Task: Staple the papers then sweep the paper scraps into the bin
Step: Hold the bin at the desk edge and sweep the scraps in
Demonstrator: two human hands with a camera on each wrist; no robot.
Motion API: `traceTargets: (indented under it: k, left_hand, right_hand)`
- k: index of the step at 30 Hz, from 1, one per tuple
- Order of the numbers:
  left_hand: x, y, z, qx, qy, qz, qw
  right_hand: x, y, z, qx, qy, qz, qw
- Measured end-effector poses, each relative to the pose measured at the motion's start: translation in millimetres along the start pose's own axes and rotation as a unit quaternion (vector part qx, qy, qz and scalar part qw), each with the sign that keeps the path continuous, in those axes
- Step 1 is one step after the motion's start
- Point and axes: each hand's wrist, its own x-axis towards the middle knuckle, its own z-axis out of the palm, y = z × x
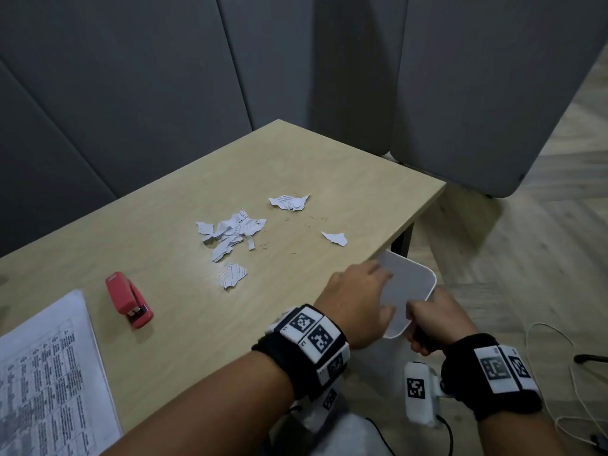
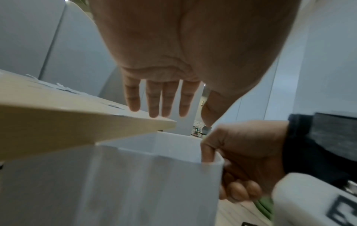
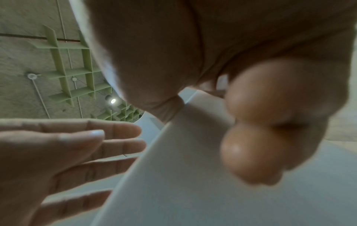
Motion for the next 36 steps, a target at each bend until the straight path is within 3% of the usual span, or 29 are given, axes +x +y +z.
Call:
traceTargets:
  k: [3, 7, 9, 14, 18, 21, 24, 27, 31, 36]
  left_hand:
    - [20, -16, -12, -0.007, 0.032, -0.079, 0.996]
    - [50, -48, -18, 0.049, -0.055, -0.181, 0.981]
    - [53, -50, -15, 0.076, -0.084, -0.162, 0.980]
    - [24, -14, -15, 0.008, -0.104, 0.004, 0.995]
    - [-1, -13, -20, -0.092, -0.028, 0.002, 0.995]
    - [-6, -54, -38, -0.074, 0.041, -0.117, 0.990]
    - [-13, -116, -56, 0.011, 0.019, -0.303, 0.953]
    - [-25, -158, -57, 0.025, -0.031, -0.387, 0.921]
    - [-31, -157, -48, 0.028, -0.065, -0.363, 0.929]
    - [-32, -93, -37, 0.022, -0.079, -0.279, 0.957]
  right_hand:
    - [0, 0, 0, -0.008, 0.001, -0.001, 1.000]
    - [0, 0, -1, -0.008, -0.001, 0.000, 1.000]
    - [1, 1, -2, -0.013, 0.000, -0.002, 1.000]
    - [3, -2, 2, -0.011, -0.005, -0.008, 1.000]
    - [6, 0, 5, -0.010, -0.004, -0.009, 1.000]
    - [8, 2, 8, -0.028, 0.000, 0.000, 1.000]
    - [8, 4, 12, -0.029, -0.004, -0.003, 1.000]
    - [6, 3, 14, -0.026, -0.005, -0.004, 1.000]
    - [5, 3, 15, -0.027, 0.000, -0.002, 1.000]
    - [4, 2, 17, -0.019, 0.003, -0.004, 1.000]
